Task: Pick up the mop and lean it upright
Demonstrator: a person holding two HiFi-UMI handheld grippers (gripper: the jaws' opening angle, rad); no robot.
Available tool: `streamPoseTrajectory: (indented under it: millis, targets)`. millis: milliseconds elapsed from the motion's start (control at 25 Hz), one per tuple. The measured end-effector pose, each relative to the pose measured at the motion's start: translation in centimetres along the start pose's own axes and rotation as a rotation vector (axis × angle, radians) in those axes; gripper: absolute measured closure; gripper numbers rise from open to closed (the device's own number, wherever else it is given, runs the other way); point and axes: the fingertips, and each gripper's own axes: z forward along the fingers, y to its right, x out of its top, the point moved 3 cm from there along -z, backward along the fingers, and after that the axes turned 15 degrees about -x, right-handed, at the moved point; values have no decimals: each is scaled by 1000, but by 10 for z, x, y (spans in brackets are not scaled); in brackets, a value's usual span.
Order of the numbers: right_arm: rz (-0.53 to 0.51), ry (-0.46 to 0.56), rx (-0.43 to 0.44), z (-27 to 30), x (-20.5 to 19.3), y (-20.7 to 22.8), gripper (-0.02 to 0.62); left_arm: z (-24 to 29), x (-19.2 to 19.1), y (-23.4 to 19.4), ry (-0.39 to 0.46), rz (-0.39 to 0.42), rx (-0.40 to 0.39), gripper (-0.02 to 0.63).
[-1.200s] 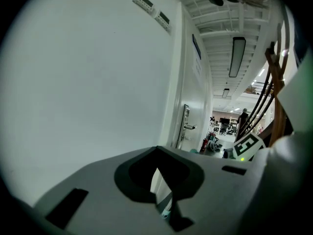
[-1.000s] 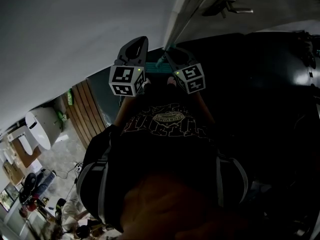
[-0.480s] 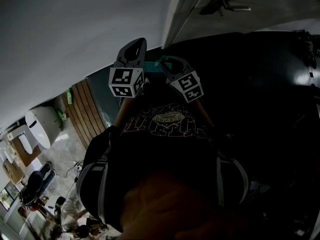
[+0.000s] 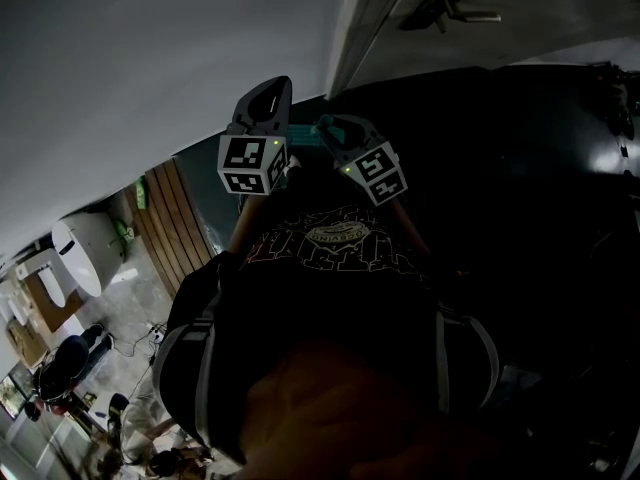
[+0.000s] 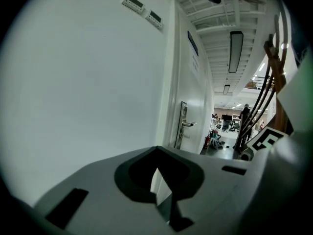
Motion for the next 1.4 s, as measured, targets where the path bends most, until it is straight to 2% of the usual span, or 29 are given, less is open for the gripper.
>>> streamPoseTrajectory:
  millis: [800, 1400]
  targets:
    - [15, 2, -11, 12, 6, 13, 483, 2, 1, 4, 5, 4, -3, 558]
    - [37, 6, -14, 34, 18, 30, 483, 2, 2, -9, -1, 8, 30, 558]
